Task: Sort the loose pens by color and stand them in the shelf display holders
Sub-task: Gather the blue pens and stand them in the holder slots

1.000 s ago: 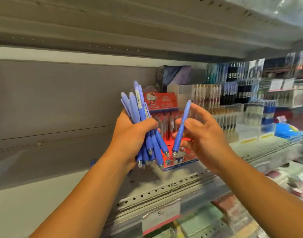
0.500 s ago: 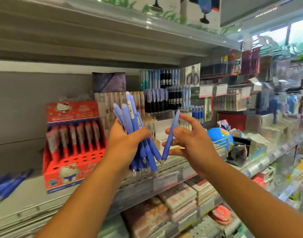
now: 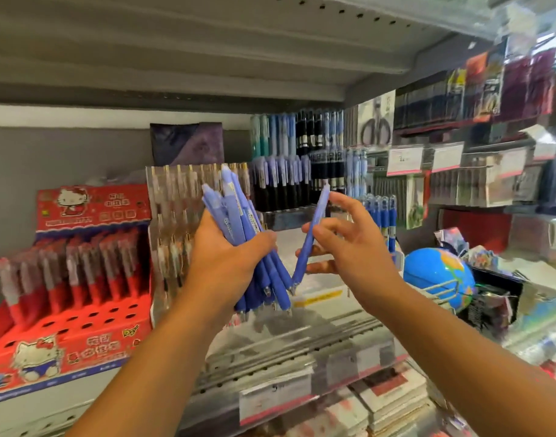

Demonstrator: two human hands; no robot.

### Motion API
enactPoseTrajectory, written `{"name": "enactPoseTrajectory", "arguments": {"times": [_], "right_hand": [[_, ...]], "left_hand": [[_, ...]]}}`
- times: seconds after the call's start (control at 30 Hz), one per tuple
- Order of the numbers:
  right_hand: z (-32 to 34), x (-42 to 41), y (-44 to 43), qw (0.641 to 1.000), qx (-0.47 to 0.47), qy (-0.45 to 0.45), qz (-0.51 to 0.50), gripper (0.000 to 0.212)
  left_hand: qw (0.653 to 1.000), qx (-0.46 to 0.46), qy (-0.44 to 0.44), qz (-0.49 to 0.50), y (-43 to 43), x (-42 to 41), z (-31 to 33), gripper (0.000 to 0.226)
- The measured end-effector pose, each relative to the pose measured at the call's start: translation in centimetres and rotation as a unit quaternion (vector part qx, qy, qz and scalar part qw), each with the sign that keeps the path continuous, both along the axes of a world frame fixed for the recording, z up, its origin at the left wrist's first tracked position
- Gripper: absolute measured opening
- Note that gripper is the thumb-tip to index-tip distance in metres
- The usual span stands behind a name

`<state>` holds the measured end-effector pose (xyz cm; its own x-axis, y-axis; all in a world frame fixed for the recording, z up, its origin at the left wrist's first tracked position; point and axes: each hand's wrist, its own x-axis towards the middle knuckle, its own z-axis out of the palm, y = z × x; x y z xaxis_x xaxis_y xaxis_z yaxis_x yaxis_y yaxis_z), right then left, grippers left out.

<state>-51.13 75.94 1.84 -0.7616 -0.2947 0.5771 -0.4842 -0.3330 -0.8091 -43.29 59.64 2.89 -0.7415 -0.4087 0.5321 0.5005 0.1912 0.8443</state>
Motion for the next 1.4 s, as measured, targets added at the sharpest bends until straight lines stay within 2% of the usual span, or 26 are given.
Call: {"name": "enactPoseTrajectory", "arguments": {"times": [0.1, 0.27, 0.37, 0.53, 0.67, 0.77, 0.87, 1.03, 1.27, 1.33, 1.4], "right_hand": [[0.5, -2.9, -1.0, 0.999, 0.024, 0.025, -0.013, 0.048], [1.0, -7.4, -3.5, 0.995, 0.068, 0.073, -0.031, 0.054], [1.0, -9.4, -4.8, 0.987, 0.124, 0.095, -0.042, 0.056], [0.5, -11.1, -6.0, 0.976, 0.16, 0.144, -0.044, 0.055], [-0.1, -11.3, -6.3, 0.966, 0.196, 0.168, -0.033, 0.058], [-0.4, -11.0, -6.3, 0.954, 0.22, 0.196, -0.045, 0.059], [-0.7, -10.7, -6.1, 0.937, 0.259, 0.224, -0.072, 0.056], [-1.1, -10.5, -6.1, 0.915, 0.337, 0.206, -0.075, 0.04], [-1.5, -10.2, -5.5, 0.912, 0.347, 0.18, -0.125, 0.035], [-1.5, -9.8, -4.9, 0.918, 0.31, 0.193, -0.153, 0.029], [-1.1, -9.0, -4.5, 0.947, 0.228, 0.185, -0.128, 0.018]], "left_hand": [[0.998, -0.025, 0.022, 0.046, -0.5, -1.7, -0.1, 0.059], [0.994, -0.046, 0.022, 0.095, -0.4, -2.8, -1.0, 0.068], [0.991, -0.041, 0.026, 0.122, 0.3, -2.9, -1.5, 0.061], [0.984, -0.031, -0.001, 0.173, 2.0, -3.4, -2.9, 0.049], [0.975, -0.039, -0.017, 0.218, 2.8, -3.3, -3.5, 0.062], [0.974, -0.022, -0.017, 0.224, 2.9, -3.0, -3.5, 0.06], [0.974, -0.015, -0.018, 0.224, 2.8, -2.7, -3.4, 0.049], [0.977, -0.034, -0.032, 0.206, 2.7, -2.9, -3.6, 0.057], [0.985, -0.046, -0.04, 0.161, 2.5, -3.0, -3.8, 0.044], [0.987, -0.044, -0.038, 0.152, 2.5, -3.0, -3.7, 0.044], [0.989, -0.044, -0.036, 0.138, 2.5, -3.0, -3.7, 0.049]]}}
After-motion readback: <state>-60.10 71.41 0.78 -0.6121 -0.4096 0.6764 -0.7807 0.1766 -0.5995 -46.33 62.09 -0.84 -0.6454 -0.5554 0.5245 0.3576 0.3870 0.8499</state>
